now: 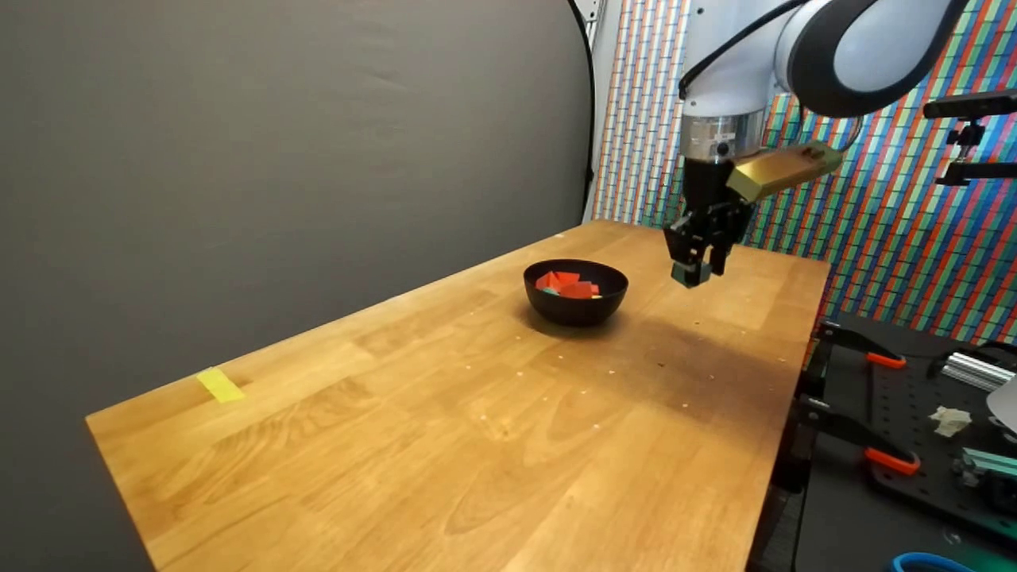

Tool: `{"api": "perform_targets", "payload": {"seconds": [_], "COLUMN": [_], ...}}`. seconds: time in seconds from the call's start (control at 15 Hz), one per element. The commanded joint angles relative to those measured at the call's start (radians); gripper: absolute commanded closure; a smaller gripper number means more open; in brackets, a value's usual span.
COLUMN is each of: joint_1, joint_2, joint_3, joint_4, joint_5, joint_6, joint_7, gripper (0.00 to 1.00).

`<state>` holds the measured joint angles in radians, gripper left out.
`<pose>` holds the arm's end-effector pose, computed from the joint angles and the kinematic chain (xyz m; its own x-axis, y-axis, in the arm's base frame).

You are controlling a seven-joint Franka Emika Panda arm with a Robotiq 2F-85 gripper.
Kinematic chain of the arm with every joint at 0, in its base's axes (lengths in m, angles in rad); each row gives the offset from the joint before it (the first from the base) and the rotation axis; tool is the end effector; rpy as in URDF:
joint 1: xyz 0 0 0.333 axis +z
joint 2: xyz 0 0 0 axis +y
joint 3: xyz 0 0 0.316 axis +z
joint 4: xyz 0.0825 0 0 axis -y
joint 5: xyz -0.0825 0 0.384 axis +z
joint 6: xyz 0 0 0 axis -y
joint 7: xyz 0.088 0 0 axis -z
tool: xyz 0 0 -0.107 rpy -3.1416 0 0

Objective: Put all the blocks in the bowl one at a time except the right yellow block

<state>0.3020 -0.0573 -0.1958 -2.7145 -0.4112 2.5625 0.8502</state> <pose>0.3894 0.0488 0.2360 0.9268 -0.3722 0.0499 -0.3741 -0.9035 0.2092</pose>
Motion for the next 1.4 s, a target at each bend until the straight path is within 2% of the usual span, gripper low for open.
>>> {"api": "perform_targets", "payload": {"seconds": [0.0, 0.2, 0.4, 0.6, 0.73, 0.93, 1.0, 1.07, 1.13, 1.33], "joint_1": [-0.107, -0.157, -0.192, -0.208, -0.225, -0.241, -0.247, -0.246, -0.233, -0.195], "joint_2": [-0.074, 0.026, 0.169, 0.324, 0.403, 0.499, 0.517, 0.521, 0.522, 0.455], "joint_3": [0.183, 0.244, 0.24, 0.23, 0.251, 0.271, 0.275, 0.272, 0.259, 0.226], "joint_4": [0.101, 0.255, 0.416, 0.573, 0.656, 0.768, 0.792, 0.808, 0.819, 0.792], "joint_5": [-0.119, -0.09, -0.077, 0.02, 0.118, 0.271, 0.306, 0.325, 0.318, 0.253], "joint_6": [-0.178, -0.236, -0.228, -0.203, -0.196, -0.253, -0.279, -0.321, -0.36, -0.473], "joint_7": [0.094, 0.01, -0.094, -0.311, -0.464, -0.69, -0.743, -0.779, -0.781, -0.73], "gripper": [0.8, 0.8, 0.8, 0.8, 0.8, 0.78, 0.3, 0.29, 0.23, 0.0]}}
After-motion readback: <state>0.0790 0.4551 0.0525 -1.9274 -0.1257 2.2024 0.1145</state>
